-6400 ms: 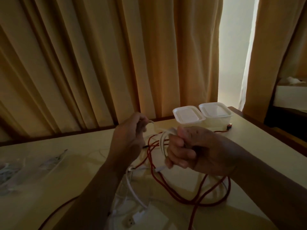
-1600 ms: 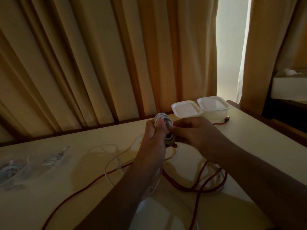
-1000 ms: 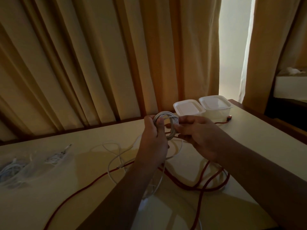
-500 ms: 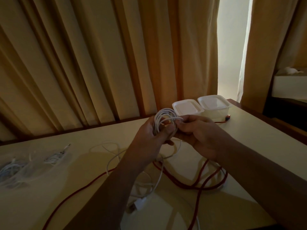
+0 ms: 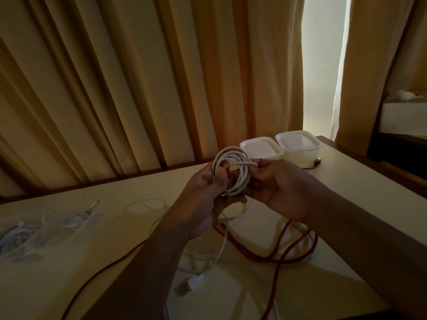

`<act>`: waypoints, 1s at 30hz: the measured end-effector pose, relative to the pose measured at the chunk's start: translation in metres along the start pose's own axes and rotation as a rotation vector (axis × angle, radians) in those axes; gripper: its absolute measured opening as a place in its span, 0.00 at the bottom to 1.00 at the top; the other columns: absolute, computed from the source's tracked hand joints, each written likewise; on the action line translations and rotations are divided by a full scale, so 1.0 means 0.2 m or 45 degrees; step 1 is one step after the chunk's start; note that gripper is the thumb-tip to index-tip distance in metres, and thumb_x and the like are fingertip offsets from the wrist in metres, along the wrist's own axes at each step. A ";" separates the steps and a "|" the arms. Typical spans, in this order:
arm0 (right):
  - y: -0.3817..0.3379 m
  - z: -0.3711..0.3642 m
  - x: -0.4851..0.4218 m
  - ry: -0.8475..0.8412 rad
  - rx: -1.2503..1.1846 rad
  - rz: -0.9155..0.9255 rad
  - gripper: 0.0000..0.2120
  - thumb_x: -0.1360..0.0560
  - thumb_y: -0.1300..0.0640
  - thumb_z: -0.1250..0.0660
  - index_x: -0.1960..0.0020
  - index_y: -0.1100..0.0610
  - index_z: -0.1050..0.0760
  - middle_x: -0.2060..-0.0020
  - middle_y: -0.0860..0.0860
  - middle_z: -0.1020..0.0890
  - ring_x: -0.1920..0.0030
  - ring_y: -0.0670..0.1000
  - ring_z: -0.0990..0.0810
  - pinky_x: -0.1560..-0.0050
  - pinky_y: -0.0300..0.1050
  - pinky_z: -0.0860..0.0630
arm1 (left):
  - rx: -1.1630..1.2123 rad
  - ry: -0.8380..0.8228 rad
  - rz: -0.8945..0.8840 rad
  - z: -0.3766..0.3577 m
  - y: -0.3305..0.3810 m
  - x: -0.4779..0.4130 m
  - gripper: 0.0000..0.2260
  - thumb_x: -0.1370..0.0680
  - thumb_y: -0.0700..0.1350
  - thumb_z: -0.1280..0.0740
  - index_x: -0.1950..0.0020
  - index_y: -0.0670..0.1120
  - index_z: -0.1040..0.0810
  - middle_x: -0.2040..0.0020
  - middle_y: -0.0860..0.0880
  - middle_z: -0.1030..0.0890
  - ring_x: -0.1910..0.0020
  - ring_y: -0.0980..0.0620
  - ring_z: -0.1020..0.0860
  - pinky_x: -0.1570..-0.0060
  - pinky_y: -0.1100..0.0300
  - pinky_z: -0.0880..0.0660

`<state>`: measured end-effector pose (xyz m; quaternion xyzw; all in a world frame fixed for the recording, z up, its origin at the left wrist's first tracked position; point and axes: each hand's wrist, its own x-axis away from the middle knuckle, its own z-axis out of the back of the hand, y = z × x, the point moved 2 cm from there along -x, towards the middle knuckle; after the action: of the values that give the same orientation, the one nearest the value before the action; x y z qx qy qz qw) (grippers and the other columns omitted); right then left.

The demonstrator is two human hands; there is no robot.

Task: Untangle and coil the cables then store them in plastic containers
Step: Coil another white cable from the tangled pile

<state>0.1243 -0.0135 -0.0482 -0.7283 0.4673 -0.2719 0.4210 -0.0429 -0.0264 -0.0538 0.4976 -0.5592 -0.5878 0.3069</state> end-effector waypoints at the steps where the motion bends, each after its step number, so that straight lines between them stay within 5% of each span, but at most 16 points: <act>1: 0.00 0.00 0.00 -0.007 0.000 0.000 0.18 0.20 0.68 0.43 0.33 0.67 0.25 0.45 0.62 0.19 0.43 0.60 0.20 0.36 0.55 0.23 | 0.001 0.014 -0.002 0.00 0.00 0.00 0.18 0.18 0.50 0.39 0.34 0.40 0.22 0.46 0.42 0.16 0.51 0.47 0.18 0.54 0.54 0.18; 9: -0.02 -0.01 0.00 0.012 0.238 0.084 0.15 0.19 0.68 0.42 0.35 0.64 0.24 0.41 0.66 0.19 0.41 0.62 0.18 0.40 0.59 0.20 | -0.228 0.275 -0.009 -0.04 -0.03 -0.02 0.16 0.13 0.50 0.44 0.36 0.46 0.20 0.47 0.43 0.14 0.55 0.48 0.17 0.57 0.50 0.19; 16: 0.03 -0.05 -0.01 -0.006 -0.105 0.056 0.17 0.20 0.70 0.43 0.34 0.64 0.24 0.44 0.62 0.17 0.45 0.59 0.17 0.49 0.50 0.18 | -0.223 0.391 0.008 -0.05 -0.01 -0.03 0.14 0.13 0.50 0.45 0.39 0.49 0.20 0.50 0.44 0.14 0.57 0.49 0.16 0.60 0.52 0.19; 22: 0.02 -0.06 0.00 -0.069 -0.124 0.042 0.17 0.21 0.67 0.42 0.34 0.65 0.24 0.44 0.62 0.18 0.42 0.60 0.19 0.32 0.56 0.27 | -0.113 0.445 0.028 -0.07 -0.01 -0.03 0.16 0.12 0.50 0.45 0.39 0.46 0.19 0.55 0.44 0.14 0.60 0.49 0.18 0.63 0.52 0.20; 30: 0.01 -0.10 0.01 -0.007 0.236 0.160 0.15 0.25 0.68 0.32 0.38 0.65 0.24 0.46 0.68 0.18 0.49 0.59 0.18 0.41 0.55 0.20 | -0.037 0.433 0.052 -0.02 -0.02 -0.03 0.17 0.12 0.51 0.45 0.35 0.44 0.21 0.55 0.42 0.16 0.62 0.48 0.20 0.65 0.52 0.22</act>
<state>0.1095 -0.0235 -0.0399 -0.6564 0.4837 -0.2850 0.5039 -0.0368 -0.0219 -0.0556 0.5740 -0.5006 -0.4967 0.4161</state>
